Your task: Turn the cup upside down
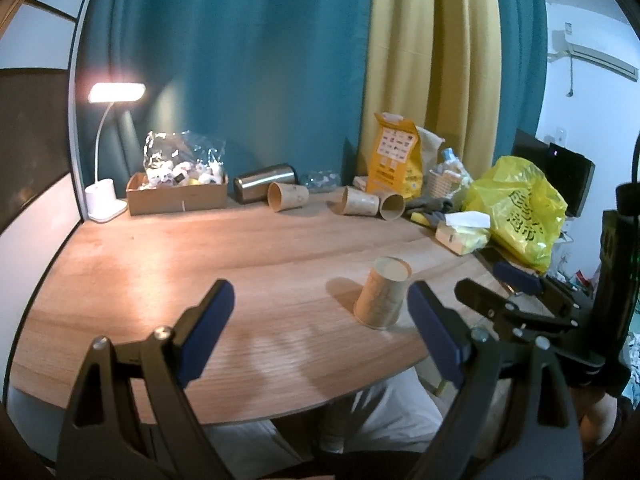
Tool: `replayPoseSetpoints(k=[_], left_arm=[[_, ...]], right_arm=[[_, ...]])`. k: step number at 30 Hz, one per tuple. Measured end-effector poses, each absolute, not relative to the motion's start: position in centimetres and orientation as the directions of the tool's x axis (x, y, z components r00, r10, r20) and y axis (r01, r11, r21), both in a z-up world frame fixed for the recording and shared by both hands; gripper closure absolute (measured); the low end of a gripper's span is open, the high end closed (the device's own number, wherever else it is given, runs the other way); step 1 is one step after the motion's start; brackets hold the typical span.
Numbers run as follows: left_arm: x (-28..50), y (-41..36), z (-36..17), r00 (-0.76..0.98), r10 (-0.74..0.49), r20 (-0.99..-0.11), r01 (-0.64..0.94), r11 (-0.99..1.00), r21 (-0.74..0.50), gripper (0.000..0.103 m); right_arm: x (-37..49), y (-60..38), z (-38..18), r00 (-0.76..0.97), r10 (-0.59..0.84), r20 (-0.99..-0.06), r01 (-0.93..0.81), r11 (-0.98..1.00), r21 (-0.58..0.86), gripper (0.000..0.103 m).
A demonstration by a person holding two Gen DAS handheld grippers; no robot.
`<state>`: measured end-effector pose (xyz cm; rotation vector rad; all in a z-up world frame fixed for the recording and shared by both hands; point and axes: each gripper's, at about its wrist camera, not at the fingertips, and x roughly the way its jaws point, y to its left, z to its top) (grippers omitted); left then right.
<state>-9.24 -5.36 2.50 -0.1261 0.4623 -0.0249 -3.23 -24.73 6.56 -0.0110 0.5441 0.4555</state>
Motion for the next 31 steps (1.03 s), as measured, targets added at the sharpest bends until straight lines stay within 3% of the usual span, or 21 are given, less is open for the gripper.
replayPoseSetpoints(k=[31], left_arm=[[-8.5,-5.0,1.8,0.889,-0.048,-0.456,-0.018,0.99,-0.139,0.013]], right_arm=[[-2.3,-24.2,5.0,0.74,0.416,-0.529,-0.425,0.898,0.113,0.023]])
